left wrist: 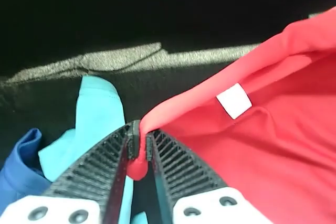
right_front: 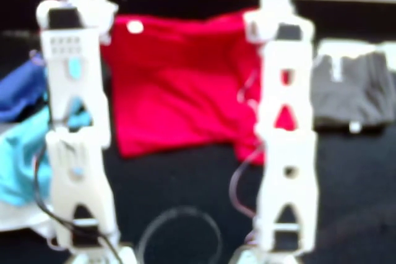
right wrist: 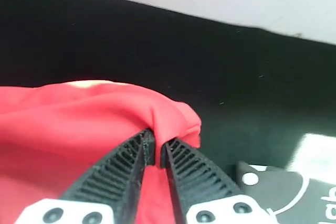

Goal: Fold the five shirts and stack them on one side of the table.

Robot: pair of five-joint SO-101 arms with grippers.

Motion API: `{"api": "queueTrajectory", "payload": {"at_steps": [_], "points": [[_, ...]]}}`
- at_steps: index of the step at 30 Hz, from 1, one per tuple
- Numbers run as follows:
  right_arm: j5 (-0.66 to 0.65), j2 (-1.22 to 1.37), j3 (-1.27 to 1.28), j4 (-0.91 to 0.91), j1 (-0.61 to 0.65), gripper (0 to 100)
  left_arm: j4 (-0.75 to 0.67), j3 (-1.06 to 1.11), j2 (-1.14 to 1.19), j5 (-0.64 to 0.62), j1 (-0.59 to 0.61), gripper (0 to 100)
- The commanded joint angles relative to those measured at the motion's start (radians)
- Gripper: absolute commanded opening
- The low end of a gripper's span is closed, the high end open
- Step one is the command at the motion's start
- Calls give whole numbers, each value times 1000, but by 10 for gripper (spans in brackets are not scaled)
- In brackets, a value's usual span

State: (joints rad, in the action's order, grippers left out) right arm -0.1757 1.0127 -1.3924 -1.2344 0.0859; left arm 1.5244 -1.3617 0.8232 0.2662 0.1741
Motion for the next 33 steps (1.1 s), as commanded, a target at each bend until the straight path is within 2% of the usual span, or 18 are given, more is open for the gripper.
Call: {"api": "queueTrajectory", "payload": {"at_steps": [1, 5, 12, 21, 28, 33], "points": [[14, 12, -16, 22, 5, 6, -55, -42, 28, -5, 13, 9], [14, 114, 48, 124, -10, 6, -57, -42, 90, -5, 13, 9], [15, 280, 50, 185, -18, 6, -55, -42, 137, -5, 13, 9], [14, 332, 48, 398, -176, 6, -32, -45, 131, -5, 13, 9], [14, 280, -53, 317, -200, 6, 54, -50, 130, -3, -5, 9], [14, 196, -176, 197, -186, 6, 169, -203, 104, -3, -4, 9]]}}
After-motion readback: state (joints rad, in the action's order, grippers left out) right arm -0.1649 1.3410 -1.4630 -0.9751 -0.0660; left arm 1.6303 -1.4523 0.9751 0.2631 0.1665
